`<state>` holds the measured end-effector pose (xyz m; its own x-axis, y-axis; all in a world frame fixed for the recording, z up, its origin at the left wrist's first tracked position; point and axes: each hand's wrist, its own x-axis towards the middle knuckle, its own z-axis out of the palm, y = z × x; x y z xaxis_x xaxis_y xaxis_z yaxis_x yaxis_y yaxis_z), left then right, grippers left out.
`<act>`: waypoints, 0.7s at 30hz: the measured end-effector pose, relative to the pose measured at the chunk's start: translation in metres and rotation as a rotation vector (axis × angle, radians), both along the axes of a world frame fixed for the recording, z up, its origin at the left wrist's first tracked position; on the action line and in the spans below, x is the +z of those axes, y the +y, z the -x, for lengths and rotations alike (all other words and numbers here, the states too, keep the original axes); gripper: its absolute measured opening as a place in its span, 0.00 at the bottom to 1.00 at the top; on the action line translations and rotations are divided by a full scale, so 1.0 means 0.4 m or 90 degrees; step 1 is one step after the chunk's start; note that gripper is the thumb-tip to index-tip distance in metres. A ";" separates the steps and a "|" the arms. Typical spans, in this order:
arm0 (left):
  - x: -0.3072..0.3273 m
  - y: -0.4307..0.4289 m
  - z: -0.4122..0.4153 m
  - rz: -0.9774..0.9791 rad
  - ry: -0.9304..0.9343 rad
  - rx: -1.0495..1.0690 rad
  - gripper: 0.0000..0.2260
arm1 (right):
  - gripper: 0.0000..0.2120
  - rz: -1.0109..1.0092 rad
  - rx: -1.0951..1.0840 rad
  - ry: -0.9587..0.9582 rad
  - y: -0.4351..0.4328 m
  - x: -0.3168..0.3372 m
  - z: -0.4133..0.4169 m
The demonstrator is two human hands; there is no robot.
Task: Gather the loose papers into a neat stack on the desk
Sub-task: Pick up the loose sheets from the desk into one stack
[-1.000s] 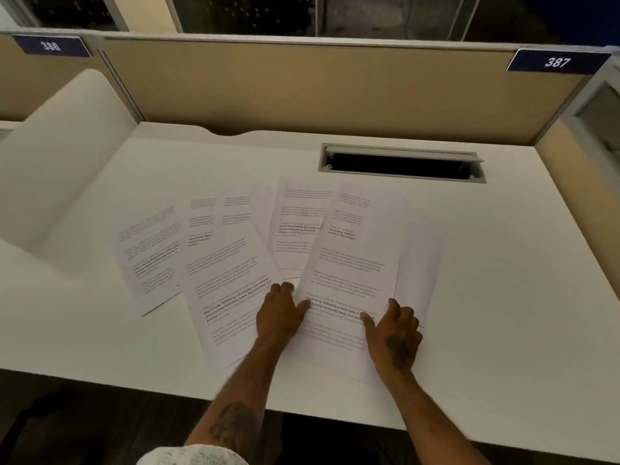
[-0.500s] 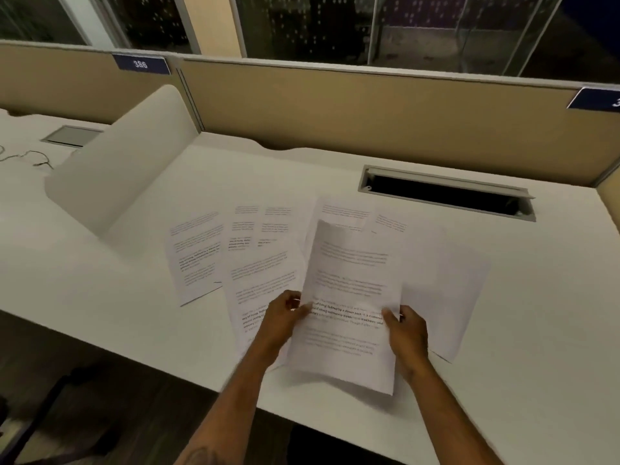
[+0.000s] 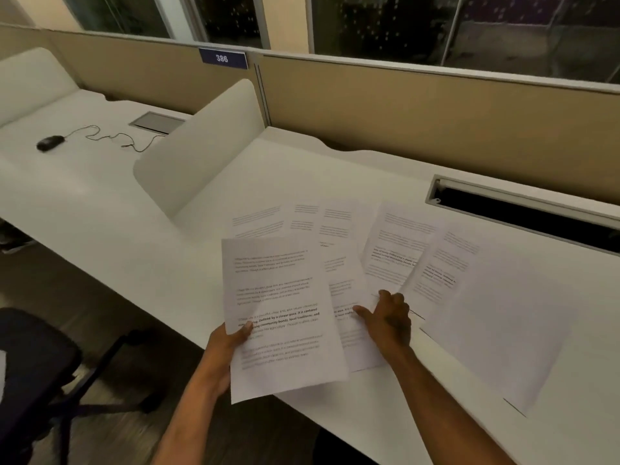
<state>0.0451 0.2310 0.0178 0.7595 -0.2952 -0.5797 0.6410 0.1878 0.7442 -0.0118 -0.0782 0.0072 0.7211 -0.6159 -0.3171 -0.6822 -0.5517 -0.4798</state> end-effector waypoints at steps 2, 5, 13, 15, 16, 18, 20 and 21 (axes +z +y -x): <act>0.004 0.035 -0.014 0.021 0.004 0.012 0.19 | 0.32 0.027 0.016 0.028 0.015 -0.019 -0.017; 0.011 0.061 -0.032 0.023 -0.005 0.027 0.20 | 0.29 -0.036 -0.044 0.040 0.028 -0.037 -0.043; 0.011 0.084 -0.088 -0.003 -0.019 0.062 0.21 | 0.09 -0.214 -0.159 -0.158 -0.078 0.043 -0.060; 0.008 0.096 -0.104 -0.003 -0.025 0.074 0.21 | 0.08 -0.222 -0.178 -0.234 -0.145 0.101 -0.039; 0.007 0.102 -0.112 -0.006 -0.029 0.079 0.21 | 0.07 -0.241 -0.186 -0.266 -0.179 0.131 -0.024; 0.005 0.110 -0.119 -0.016 -0.037 0.092 0.20 | 0.04 -0.279 -0.183 -0.293 -0.235 0.186 0.008; 0.005 0.106 -0.115 -0.022 -0.036 0.097 0.21 | 0.04 -0.337 -0.161 -0.289 -0.252 0.229 0.023; 0.005 0.098 -0.110 -0.024 -0.030 0.096 0.21 | 0.04 -0.360 -0.144 -0.286 -0.247 0.238 0.022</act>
<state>0.0891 0.2701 0.0199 0.8203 -0.1549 -0.5506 0.5717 0.2510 0.7811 -0.0204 -0.1770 0.1023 0.7310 -0.5949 -0.3343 -0.4222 -0.0094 -0.9065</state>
